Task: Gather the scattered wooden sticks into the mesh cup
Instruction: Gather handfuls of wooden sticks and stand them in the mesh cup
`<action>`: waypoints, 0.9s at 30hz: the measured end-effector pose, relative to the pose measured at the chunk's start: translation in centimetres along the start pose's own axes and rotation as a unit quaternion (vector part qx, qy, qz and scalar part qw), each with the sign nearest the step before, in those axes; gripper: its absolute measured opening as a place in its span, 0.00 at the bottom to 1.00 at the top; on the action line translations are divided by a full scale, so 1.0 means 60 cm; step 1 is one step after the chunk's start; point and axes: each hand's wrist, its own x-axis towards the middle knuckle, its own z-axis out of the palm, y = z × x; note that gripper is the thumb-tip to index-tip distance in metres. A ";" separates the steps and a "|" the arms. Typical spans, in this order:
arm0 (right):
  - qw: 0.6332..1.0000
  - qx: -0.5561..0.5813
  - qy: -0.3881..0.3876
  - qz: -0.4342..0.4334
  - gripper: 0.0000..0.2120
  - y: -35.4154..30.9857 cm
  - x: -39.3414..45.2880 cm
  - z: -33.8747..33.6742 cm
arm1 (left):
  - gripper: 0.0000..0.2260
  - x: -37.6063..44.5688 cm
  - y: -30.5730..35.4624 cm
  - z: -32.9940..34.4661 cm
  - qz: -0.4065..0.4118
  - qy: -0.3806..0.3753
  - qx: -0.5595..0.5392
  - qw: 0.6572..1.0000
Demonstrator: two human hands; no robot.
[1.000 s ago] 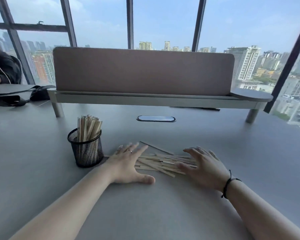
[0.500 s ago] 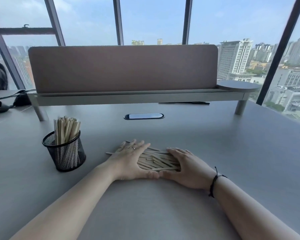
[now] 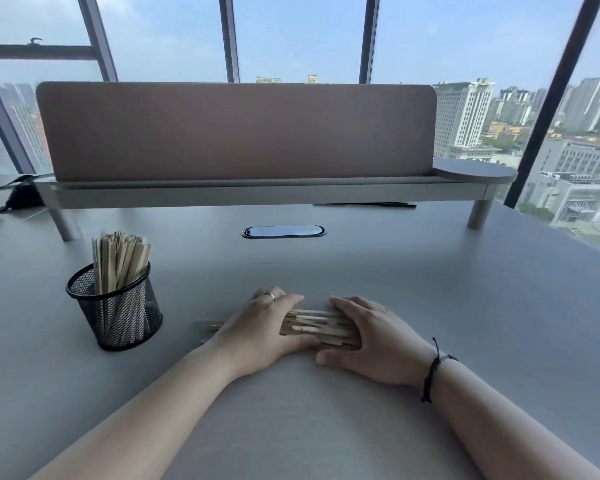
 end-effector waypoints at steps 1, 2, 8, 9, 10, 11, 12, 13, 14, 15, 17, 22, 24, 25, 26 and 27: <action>1.000 -0.001 0.003 -0.004 0.51 -0.001 0.000 0.001 | 0.43 0.000 0.000 0.001 0.007 0.001 0.003 1.000; 1.000 0.001 0.007 -0.006 0.51 -0.001 0.001 0.002 | 0.41 0.001 -0.001 0.001 0.013 0.000 0.004 1.000; 0.998 0.027 0.062 -0.013 0.39 -0.005 0.005 0.008 | 0.24 0.001 -0.003 0.002 0.048 -0.005 -0.030 0.998; 0.997 0.031 0.069 -0.014 0.37 -0.006 0.006 0.009 | 0.21 0.000 -0.001 0.002 0.055 0.000 -0.030 0.998; 0.997 0.034 0.074 -0.015 0.36 -0.006 0.007 0.009 | 0.19 -0.001 0.000 0.001 0.062 0.006 -0.032 0.998; 0.996 0.035 0.077 -0.016 0.35 -0.006 0.008 0.010 | 0.16 -0.002 0.002 0.000 0.068 0.012 -0.033 0.997; 0.996 0.035 0.079 -0.019 0.34 -0.006 0.008 0.011 | 0.16 -0.002 0.004 -0.001 0.072 0.016 -0.035 0.997; 0.996 0.035 0.081 -0.021 0.33 -0.006 0.009 0.011 | 0.17 -0.003 0.006 -0.002 0.076 0.019 -0.032 0.996; 0.996 0.037 0.082 -0.023 0.33 -0.006 0.009 0.012 | 0.18 -0.003 0.007 -0.002 0.080 0.022 -0.026 0.996; 0.995 0.039 0.083 -0.023 0.33 -0.005 0.009 0.013 | 0.16 -0.003 0.007 -0.003 0.086 0.025 -0.015 0.996; 0.995 0.044 0.084 -0.021 0.33 -0.005 0.009 0.014 | 0.11 -0.005 0.008 -0.003 0.104 0.037 0.020 0.994; 0.994 0.044 0.096 -0.024 0.29 -0.004 0.008 0.014 | 0.13 -0.008 0.019 -0.010 0.170 0.109 0.138 0.970; 0.994 0.046 0.102 -0.022 0.27 -0.004 0.008 0.013 | 0.09 -0.007 0.021 -0.014 0.185 0.128 0.174 0.959; 0.993 0.047 0.104 -0.022 0.26 -0.004 0.008 0.013 | 0.07 -0.008 0.021 -0.014 0.189 0.135 0.184 0.955; 0.993 0.048 0.106 -0.020 0.25 -0.004 0.008 0.012 | 0.07 -0.008 0.021 -0.014 0.192 0.138 0.191 0.953; 0.993 0.050 0.108 -0.019 0.25 -0.004 0.007 0.012 | 0.09 -0.008 0.020 -0.015 0.193 0.139 0.195 0.951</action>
